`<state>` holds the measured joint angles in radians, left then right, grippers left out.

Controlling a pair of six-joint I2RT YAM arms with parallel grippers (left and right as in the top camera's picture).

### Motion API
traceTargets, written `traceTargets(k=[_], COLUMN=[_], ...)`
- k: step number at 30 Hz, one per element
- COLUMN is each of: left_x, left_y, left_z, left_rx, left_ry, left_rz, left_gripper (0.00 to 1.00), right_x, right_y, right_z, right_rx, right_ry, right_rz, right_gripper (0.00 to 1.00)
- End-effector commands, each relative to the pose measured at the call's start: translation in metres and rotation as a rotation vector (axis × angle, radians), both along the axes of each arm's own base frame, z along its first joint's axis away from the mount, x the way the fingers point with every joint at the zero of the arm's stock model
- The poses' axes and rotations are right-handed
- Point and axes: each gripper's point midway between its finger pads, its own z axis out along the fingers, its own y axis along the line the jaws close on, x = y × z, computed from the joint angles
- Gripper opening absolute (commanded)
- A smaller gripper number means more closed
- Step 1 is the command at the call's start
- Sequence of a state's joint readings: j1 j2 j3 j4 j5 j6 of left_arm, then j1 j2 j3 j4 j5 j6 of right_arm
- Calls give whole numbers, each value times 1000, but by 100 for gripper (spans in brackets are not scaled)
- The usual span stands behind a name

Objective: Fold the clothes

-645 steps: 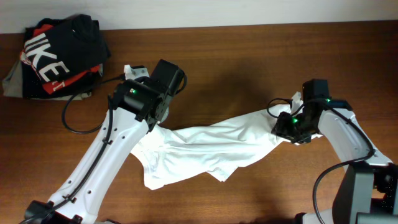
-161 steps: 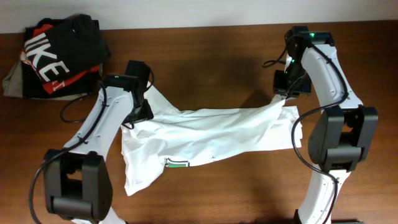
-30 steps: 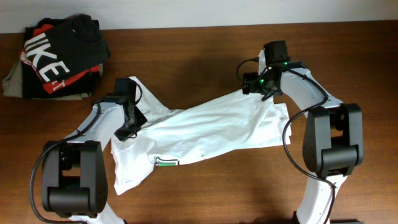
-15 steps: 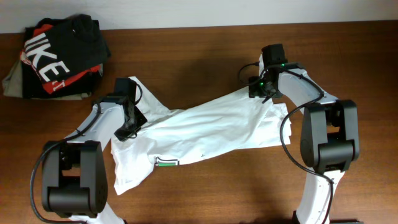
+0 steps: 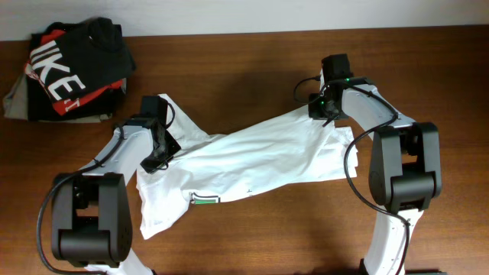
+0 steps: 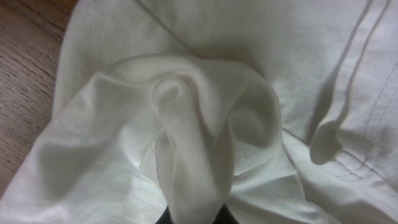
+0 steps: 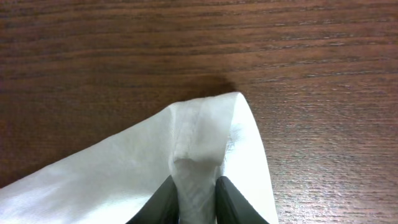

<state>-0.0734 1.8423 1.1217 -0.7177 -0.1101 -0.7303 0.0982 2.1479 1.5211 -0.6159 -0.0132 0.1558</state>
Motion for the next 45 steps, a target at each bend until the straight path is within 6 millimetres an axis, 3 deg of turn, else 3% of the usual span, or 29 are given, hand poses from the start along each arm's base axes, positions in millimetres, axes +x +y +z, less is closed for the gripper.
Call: traceTargets(k=[1, 7, 12, 15, 16, 17, 21, 23, 27, 30, 33, 35, 37, 38, 41, 43, 45], left_x=[-5, -5, -5, -5, -5, -5, -15, -15, -7, -21, -35, -48, -65, -74, -126, -149, -157], left_y=[5, 5, 5, 5, 5, 5, 9, 20, 20, 21, 22, 23, 27, 27, 29, 20, 6], left_z=[-5, -5, -5, -5, -5, -5, 0, 30, 116, 169, 203, 256, 320, 344, 441, 472, 472], left_rx=[19, 19, 19, 19, 19, 19, 43, 106, 106, 104, 115, 136, 158, 157, 163, 131, 58], left_ry=[21, 21, 20, 21, 21, 21, 55, 23, -218, -362, -451, -550, -630, -660, -830, -919, -917], left_rz=[9, 9, 9, 9, 9, 9, 10, 14, -37, -42, -75, -117, -129, -127, -134, -188, -240], left_gripper=[2, 2, 2, 2, 2, 2, 1, 1, 1, 1, 1, 1, 1, 1, 1, 1, 1], right_x=[6, 9, 10, 10, 10, 10, 7, 4, -13, -33, -54, -71, -97, -123, -193, -224, -243], right_y=[-5, -8, -8, -9, -9, -9, -21, -24, -26, -27, -31, -39, -43, -45, -51, -53, -42], right_z=[5, 12, 16, 16, 17, 21, 50, 76, 138, 182, 214, 248, 295, 329, 390, 400, 388], right_rx=[-19, -34, -35, -42, -42, -41, -81, -84, -66, -56, -59, -80, -62, -46, -8, 40, 133], right_ry=[-19, -27, -21, -22, -23, -19, -11, -42, -122, -176, -212, -281, -395, -480, -636, -653, -582], right_rz=[-22, -33, -34, -36, -36, -38, -127, -156, -170, -172, -177, -197, -205, -210, -219, -272, -284], right_gripper=[22, 25, 4, 11, 9, 4, 4, 4, 4, 4, 4, 4, 4, 4, 4, 4, 4])
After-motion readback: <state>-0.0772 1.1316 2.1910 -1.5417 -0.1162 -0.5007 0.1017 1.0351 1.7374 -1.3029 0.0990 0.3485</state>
